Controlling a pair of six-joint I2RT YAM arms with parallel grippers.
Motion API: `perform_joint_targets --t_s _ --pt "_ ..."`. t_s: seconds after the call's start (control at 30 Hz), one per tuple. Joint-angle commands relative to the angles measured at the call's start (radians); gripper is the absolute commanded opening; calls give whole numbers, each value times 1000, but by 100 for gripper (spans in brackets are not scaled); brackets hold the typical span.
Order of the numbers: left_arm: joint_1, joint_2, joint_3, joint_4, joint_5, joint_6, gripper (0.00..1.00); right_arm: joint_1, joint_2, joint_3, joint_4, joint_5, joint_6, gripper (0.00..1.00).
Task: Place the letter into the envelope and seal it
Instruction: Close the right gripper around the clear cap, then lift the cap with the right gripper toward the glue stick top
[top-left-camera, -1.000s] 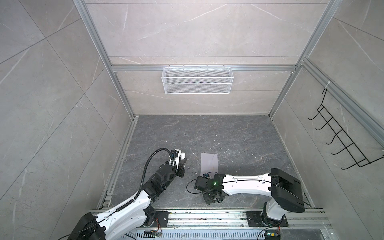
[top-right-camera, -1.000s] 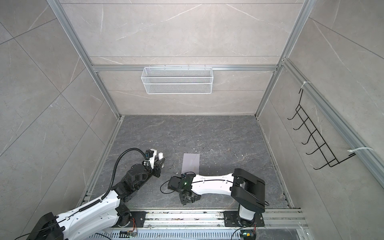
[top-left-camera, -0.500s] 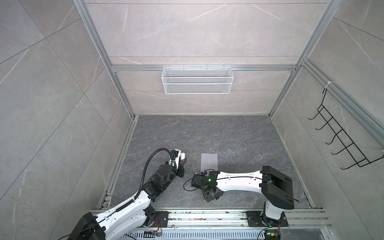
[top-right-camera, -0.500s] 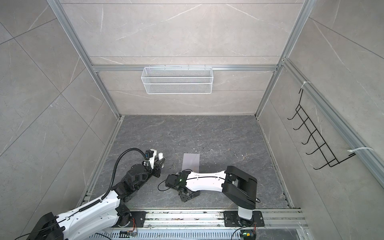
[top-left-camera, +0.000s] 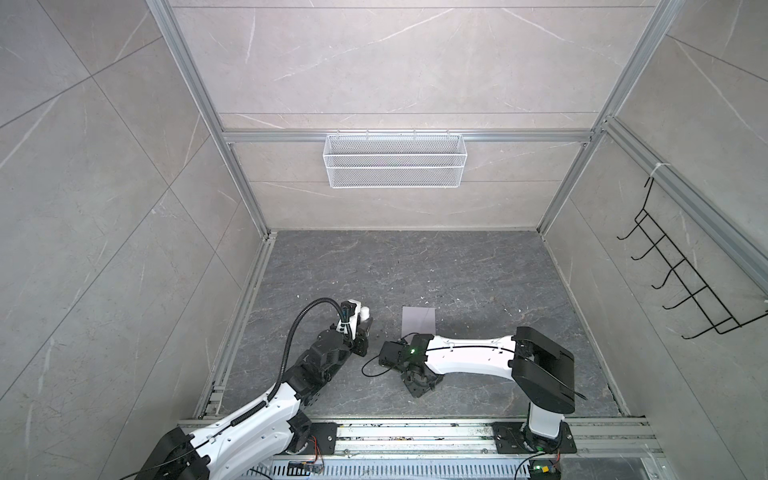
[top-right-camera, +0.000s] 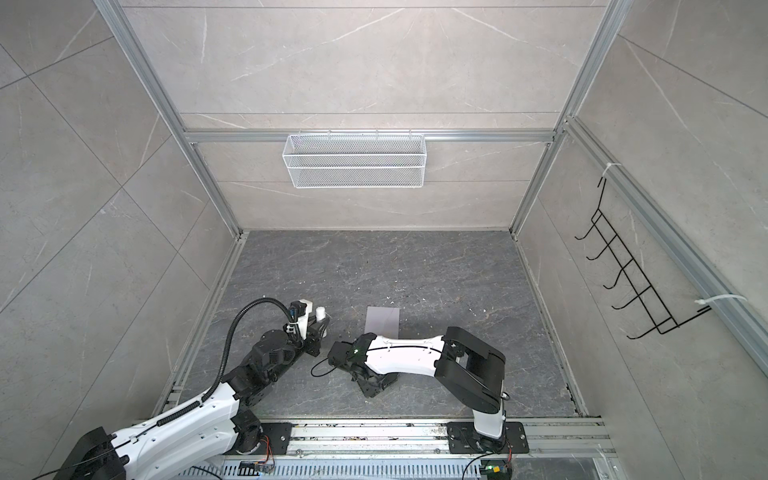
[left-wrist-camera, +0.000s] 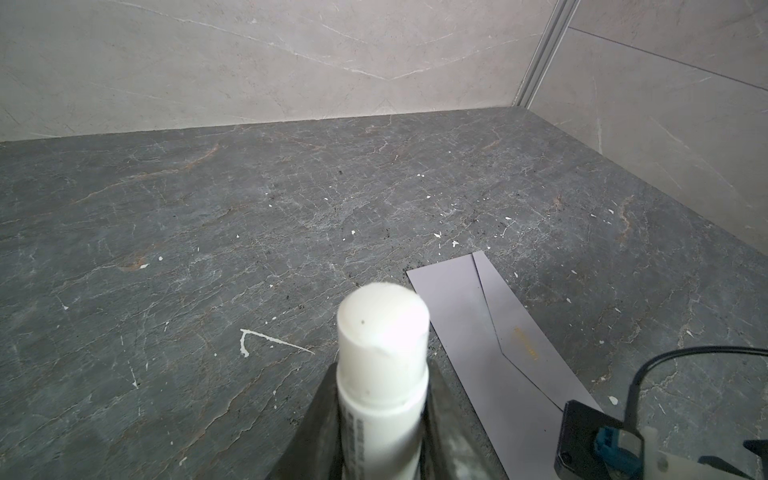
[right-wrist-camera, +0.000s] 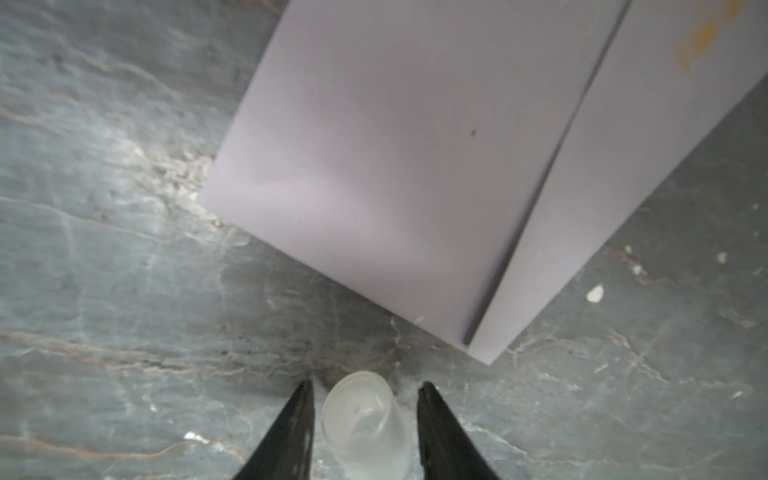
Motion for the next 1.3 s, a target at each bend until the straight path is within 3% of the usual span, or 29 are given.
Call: perform_joint_targets --t_s 0.0,0.47,0.7,0.87,1.1,1.27 --pt "6 -20 -1 40 -7 -9 0 -9 23 38 -58 17 -73 41" --pt "6 -32 -7 33 -9 -12 0 -29 78 78 -125 25 -126 41" --pt "6 -31 -10 37 -8 -11 0 -32 78 70 -119 19 -121 28" --pt "6 -31 -10 43 4 -9 0 -42 67 65 -114 28 -105 27" --pt "6 -17 -10 90 84 18 0 -119 -106 27 -82 52 -66 27" --pt "6 19 -3 189 270 66 0 -211 -323 29 -41 85 -60 27"
